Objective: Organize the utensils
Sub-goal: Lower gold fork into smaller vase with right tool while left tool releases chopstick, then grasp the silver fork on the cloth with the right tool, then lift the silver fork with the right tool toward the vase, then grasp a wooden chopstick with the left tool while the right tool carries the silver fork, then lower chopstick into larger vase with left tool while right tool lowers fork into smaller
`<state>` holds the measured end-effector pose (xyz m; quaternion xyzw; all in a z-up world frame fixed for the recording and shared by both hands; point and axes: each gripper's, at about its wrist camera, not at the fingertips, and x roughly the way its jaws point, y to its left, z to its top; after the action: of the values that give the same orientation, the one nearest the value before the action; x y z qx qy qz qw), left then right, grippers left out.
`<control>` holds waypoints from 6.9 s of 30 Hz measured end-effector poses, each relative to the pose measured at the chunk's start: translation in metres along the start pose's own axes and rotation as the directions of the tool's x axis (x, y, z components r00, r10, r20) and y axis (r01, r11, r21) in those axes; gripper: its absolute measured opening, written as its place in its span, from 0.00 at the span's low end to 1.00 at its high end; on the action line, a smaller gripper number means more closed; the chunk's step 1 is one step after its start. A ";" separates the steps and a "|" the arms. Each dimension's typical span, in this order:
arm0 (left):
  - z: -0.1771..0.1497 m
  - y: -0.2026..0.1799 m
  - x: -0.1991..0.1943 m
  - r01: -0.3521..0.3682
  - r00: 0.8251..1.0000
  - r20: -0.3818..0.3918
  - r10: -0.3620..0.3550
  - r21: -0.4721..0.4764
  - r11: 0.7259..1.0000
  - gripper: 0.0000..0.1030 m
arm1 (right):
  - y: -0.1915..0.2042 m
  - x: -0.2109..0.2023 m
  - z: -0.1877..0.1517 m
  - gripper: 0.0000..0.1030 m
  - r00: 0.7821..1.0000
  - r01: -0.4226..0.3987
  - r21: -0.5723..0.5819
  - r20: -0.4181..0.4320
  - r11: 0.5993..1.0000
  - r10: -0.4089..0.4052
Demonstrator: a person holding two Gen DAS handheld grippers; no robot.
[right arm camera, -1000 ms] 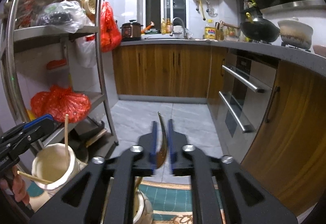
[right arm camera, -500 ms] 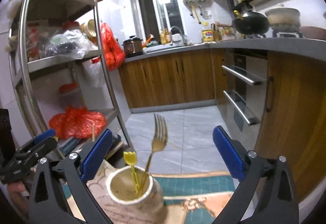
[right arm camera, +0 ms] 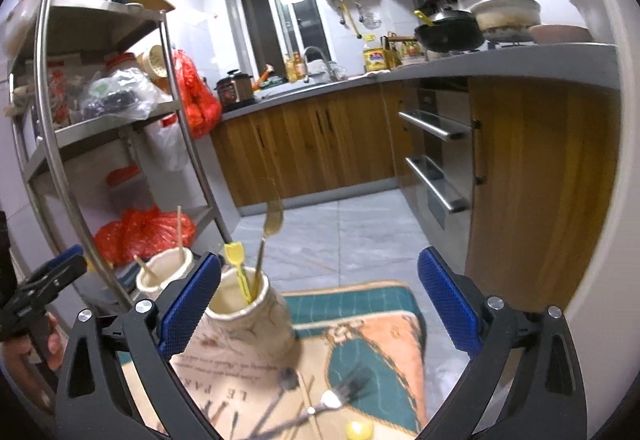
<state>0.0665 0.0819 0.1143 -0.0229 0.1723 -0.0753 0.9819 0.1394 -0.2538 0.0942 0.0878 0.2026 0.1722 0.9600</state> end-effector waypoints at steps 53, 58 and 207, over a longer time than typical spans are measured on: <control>-0.112 -0.101 0.025 0.082 0.927 -0.371 -0.051 0.069 0.994 0.95 | -0.044 0.067 -0.081 0.92 0.927 -0.003 -0.080 -0.374 0.997 -0.027; -0.113 -0.102 0.026 0.089 0.927 -0.371 -0.057 0.070 0.994 0.95 | -0.042 0.081 -0.085 0.75 0.906 -0.030 -0.075 -0.424 0.997 -0.005; -0.032 0.017 0.067 0.048 0.997 0.069 -0.041 -0.113 0.992 0.04 | 0.075 0.096 0.017 0.03 0.997 0.024 -0.287 -0.069 0.958 -0.045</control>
<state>0.1201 0.0880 0.0609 -0.0854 0.1427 -0.0865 0.9823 0.2072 -0.1508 0.0933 -0.0620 0.2130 0.1860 0.9572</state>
